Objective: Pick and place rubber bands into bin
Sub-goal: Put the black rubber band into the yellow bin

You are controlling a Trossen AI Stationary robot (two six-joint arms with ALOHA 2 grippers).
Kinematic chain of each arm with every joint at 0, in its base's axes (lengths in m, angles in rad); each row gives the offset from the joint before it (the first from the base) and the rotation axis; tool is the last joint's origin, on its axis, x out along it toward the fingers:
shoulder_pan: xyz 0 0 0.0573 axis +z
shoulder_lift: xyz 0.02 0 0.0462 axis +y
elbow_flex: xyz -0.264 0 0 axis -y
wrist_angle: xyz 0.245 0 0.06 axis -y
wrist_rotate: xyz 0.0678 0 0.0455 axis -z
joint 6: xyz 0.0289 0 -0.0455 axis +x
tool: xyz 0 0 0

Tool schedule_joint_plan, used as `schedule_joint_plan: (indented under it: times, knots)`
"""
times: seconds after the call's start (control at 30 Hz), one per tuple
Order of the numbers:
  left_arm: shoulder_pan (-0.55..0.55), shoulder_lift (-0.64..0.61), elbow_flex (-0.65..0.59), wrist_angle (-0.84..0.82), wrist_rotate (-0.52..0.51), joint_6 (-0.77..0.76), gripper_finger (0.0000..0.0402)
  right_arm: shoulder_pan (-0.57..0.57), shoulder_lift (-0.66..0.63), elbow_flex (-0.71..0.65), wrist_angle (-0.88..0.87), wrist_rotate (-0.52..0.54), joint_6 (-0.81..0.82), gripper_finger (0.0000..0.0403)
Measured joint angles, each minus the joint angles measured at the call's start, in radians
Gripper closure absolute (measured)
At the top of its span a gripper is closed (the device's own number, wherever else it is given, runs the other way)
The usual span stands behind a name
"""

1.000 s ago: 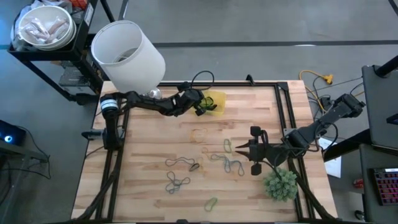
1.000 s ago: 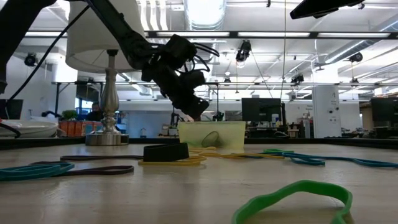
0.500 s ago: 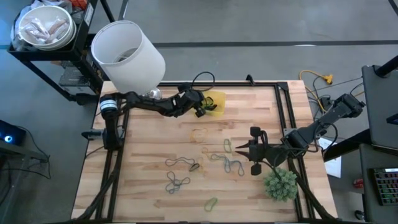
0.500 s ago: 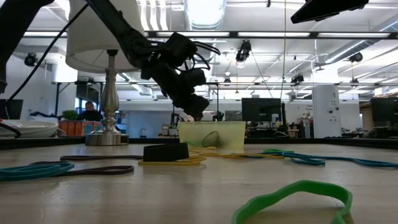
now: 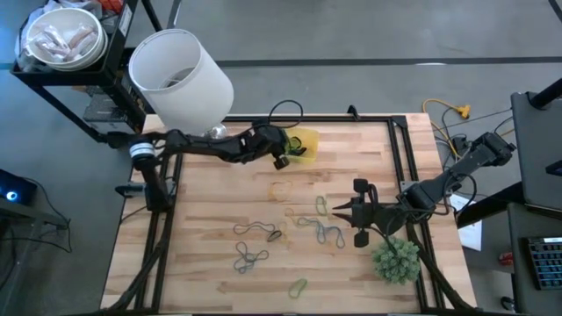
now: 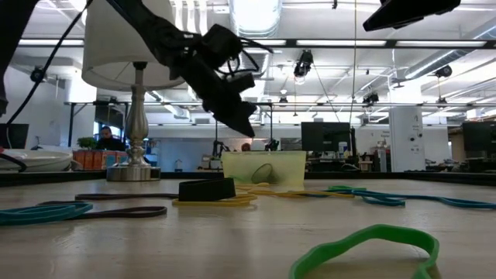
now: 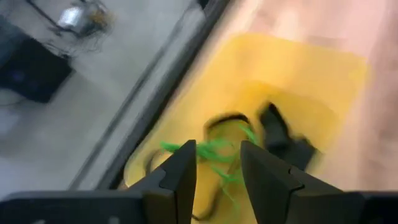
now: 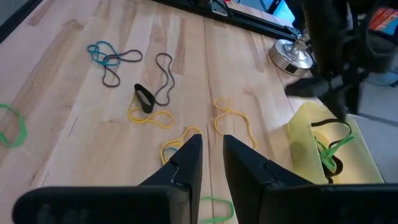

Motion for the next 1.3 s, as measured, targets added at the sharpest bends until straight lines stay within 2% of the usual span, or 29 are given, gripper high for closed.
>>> schedule_joint_plan:
  times: [0.33, 0.6, 0.73, 0.9, 1.07, 1.3]
  knots:
    - [-0.145, -0.195, -0.065, -0.288, 0.049, -0.055, 0.0292, -0.003, 0.040, -0.042, 0.030, -0.001, 0.044, 0.0344]
    - [-0.364, -0.372, -0.277, -0.256, 0.052, -0.152, 0.0292, -0.033, 0.096, -0.070, 0.070, -0.002, 0.069, 0.0344]
    - [-0.467, -0.445, -0.392, -0.196, 0.051, -0.183, 0.0292, -0.053, 0.131, -0.070, 0.158, -0.004, 0.061, 0.0344]
    - [-0.573, -0.506, -0.508, -0.111, 0.052, -0.185, 0.0292, -0.076, 0.227, -0.068, 0.355, -0.139, -0.100, 0.0344]
    - [-0.631, -0.568, -0.555, -0.127, 0.050, -0.212, 0.0292, -0.097, 0.357, -0.045, 0.582, -0.250, -0.312, 0.0344]
    - [-0.672, -0.627, -0.553, -0.180, 0.051, -0.239, 0.0292, -0.157, 0.545, 0.061, 0.624, -0.433, -0.366, 0.0344]
